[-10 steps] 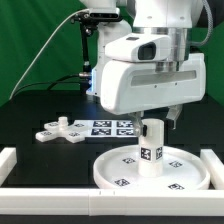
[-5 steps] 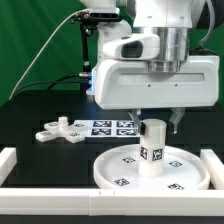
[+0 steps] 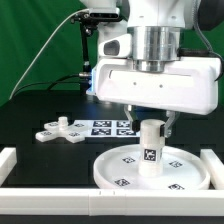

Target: Assemble round table

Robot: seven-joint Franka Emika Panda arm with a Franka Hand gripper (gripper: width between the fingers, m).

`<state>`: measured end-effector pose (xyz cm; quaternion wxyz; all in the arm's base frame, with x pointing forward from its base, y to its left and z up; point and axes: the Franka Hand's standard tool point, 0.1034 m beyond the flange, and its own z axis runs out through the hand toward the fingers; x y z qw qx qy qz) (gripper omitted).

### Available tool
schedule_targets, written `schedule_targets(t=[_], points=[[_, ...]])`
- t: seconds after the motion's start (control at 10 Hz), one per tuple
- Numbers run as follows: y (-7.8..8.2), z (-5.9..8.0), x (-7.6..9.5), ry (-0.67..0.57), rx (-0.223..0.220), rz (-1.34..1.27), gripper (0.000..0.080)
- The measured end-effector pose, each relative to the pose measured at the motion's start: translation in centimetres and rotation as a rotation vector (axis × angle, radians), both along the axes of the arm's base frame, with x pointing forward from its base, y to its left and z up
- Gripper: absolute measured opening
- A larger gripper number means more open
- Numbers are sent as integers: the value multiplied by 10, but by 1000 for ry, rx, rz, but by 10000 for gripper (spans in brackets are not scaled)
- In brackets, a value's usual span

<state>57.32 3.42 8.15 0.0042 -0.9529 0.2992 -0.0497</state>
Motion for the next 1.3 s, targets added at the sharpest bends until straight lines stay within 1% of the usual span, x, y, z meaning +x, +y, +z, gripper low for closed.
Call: schedule_targets(t=[0.1,0.3,0.5,0.6,0.7,0.8,0.9,1.0,1.1,1.2,1.3], points=[[-1,0,0,-1,4,-46,403],[-1,-1,0,-8,34,-249,402],[-5,-3,-2,-33,99,-592,402],[-6,-7,-5,-44,127,-726,402],[-6,-10,-7,-52,143,-838,401],[-7,-10,-7,-49,140,-816,401],[-6,-10,-7,-49,137,-793,429],[-6,-10,-7,-49,137,-792,560],[-3,-7,-7,-31,111,-601,560],[-1,-2,-5,-30,96,-419,631],[3,-1,-5,-30,86,-291,644]])
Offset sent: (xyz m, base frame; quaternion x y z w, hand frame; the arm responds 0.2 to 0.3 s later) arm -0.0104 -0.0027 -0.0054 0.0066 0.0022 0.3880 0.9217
